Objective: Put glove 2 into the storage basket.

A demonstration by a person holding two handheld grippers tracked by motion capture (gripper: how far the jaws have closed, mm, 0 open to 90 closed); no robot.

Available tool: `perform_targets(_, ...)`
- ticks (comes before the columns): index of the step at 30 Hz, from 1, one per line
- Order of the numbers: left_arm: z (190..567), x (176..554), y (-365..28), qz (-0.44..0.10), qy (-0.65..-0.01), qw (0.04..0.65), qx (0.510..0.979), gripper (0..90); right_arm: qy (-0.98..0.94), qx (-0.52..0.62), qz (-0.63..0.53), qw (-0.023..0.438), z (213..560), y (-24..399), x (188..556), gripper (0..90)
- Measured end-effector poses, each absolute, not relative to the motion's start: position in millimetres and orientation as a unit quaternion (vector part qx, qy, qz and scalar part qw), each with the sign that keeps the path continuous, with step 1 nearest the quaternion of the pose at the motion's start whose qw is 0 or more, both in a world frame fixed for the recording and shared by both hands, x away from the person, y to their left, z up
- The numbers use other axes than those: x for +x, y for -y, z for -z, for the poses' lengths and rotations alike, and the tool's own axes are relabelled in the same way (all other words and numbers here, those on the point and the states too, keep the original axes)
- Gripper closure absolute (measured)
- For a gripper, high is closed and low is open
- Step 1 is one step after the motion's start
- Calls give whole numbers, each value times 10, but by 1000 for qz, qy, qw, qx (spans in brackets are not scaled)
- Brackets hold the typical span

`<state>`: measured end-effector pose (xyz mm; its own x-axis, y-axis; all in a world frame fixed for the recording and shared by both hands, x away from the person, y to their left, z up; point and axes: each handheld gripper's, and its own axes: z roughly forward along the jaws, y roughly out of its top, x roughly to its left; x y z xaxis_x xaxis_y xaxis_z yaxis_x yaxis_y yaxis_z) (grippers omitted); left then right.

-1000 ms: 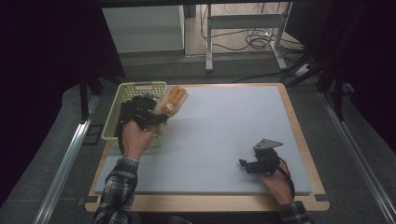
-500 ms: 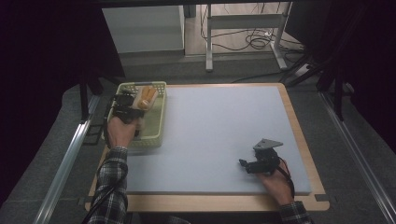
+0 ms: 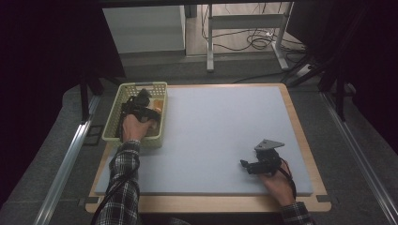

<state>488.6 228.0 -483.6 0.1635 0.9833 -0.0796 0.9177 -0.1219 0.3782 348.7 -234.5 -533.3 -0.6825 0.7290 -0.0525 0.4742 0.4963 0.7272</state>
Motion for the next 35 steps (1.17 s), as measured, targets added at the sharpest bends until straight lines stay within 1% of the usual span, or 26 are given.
perform_targets(1, 4823, 4876, -2279, -96, -640, 173, 742, 154, -846, 356, -354, 180, 5333, 2345, 3487, 164)
perform_targets(2, 4799, 4855, -2284, -96, -640, 174, 742, 119, -846, 355, -354, 180, 5333, 2345, 3487, 164)
perform_targets(5, 4696, 4761, -2312, -102, -635, 176, 745, 49, -846, 355, -354, 180, 5333, 2344, 3487, 164)
perform_targets(7, 4591, 4645, -2323, -120, -627, 191, 746, 40, -846, 356, -354, 180, 5333, 2344, 3486, 164)
perform_targets(8, 4591, 4645, -2323, -120, -627, 191, 746, 41, -846, 356, -354, 180, 5332, 2344, 3486, 164)
perform_targets(9, 4499, 4514, -2310, -130, -615, 216, 747, 41, -846, 356, -354, 180, 5332, 2344, 3486, 164)
perform_targets(10, 4379, 4298, -2249, -154, -592, 249, 751, 34, -846, 356, -354, 180, 5332, 2344, 3486, 164)
perform_targets(12, 4303, 4109, -2193, -165, -566, 283, 756, 36, -847, 355, -352, 180, 5330, 2345, 3486, 164)
perform_targets(13, 4271, 3980, -2136, -172, -548, 310, 758, 36, -847, 355, -352, 181, 5331, 2345, 3486, 164)
perform_targets(14, 4258, 3819, -2045, -177, -519, 339, 765, 35, -847, 356, -353, 180, 5330, 2344, 3484, 164)
perform_targets(15, 4266, 3692, -1960, -177, -498, 354, 772, 23, -846, 356, -352, 180, 5330, 2343, 3484, 164)
perform_targets(18, 4417, 3389, -1686, -173, -428, 385, 799, 9, -847, 356, -352, 180, 5330, 2343, 3483, 164)
perform_targets(22, 4789, 3150, -1382, -159, -379, 392, 823, 0, -846, 356, -352, 181, 5330, 2342, 3482, 164)
perform_targets(25, 5180, 3094, -1219, -154, -368, 370, 839, 0, -846, 356, -352, 182, 5330, 2342, 3482, 163)
perform_targets(27, 5354, 3114, -1186, -147, -371, 352, 847, 0, -846, 356, -352, 181, 5330, 2342, 3481, 163)
perform_targets(28, 5354, 3114, -1186, -147, -371, 352, 847, 0, -846, 356, -352, 181, 5330, 2342, 3481, 163)
perform_targets(29, 5479, 3134, -1187, -137, -378, 348, 847, 0, -846, 356, -352, 182, 5330, 2342, 3481, 163)
perform_targets(31, 5476, 3142, -1207, -144, -392, 348, 839, 5, -846, 356, -352, 181, 5331, 2342, 3481, 163)
perform_targets(35, 5482, 3155, -1203, -138, -395, 343, 841, 0, -846, 357, -352, 180, 5332, 2343, 3481, 161)
